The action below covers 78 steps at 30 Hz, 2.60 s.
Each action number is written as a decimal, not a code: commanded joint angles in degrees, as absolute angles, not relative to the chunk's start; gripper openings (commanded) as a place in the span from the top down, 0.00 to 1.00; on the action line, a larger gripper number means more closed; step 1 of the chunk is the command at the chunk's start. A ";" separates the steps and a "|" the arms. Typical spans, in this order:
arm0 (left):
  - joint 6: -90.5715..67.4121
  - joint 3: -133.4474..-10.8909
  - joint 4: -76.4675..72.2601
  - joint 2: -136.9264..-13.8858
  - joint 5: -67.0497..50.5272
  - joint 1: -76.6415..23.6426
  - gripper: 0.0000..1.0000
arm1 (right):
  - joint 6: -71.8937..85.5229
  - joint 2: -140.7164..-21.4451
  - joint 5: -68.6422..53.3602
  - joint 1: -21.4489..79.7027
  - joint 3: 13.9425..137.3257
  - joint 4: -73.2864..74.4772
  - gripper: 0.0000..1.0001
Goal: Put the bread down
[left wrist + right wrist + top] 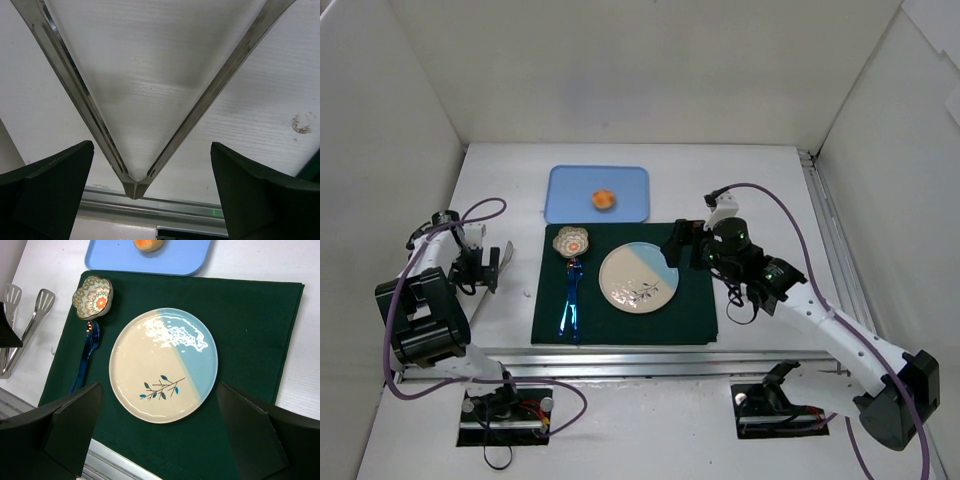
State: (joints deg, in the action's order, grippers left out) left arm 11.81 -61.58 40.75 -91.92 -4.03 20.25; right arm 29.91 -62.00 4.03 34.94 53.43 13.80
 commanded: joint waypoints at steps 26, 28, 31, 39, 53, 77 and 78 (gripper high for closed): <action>12.13 -64.07 38.76 -97.72 -4.74 22.32 0.01 | 29.00 -58.27 5.97 35.33 55.46 12.13 0.02; 12.04 -64.07 38.41 -98.09 -5.01 22.32 0.01 | 29.00 -58.62 6.24 35.25 55.37 12.13 0.03; 12.31 -63.28 37.36 -98.35 -4.83 22.32 0.01 | 28.92 -60.37 6.59 35.42 55.81 12.13 0.02; 11.69 -62.23 35.42 -98.18 -2.11 22.32 0.05 | 28.92 -60.91 6.86 35.42 55.90 12.22 0.03; 6.33 -68.46 39.29 -95.72 2.63 19.69 0.52 | 29.00 -60.29 5.98 35.16 55.90 12.22 0.02; 1.14 -78.04 40.69 -80.42 -6.31 14.42 0.54 | 29.27 -59.15 4.48 35.42 55.72 12.22 0.03; -0.77 -78.83 40.52 -80.07 -7.02 12.93 0.54 | 29.27 -58.98 4.31 35.42 55.64 12.22 0.03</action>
State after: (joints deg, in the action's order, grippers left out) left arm 1.78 -74.43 41.28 -83.02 -2.85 15.33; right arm 29.74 -60.16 4.84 34.96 53.43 14.79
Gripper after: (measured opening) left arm 0.464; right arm 0.973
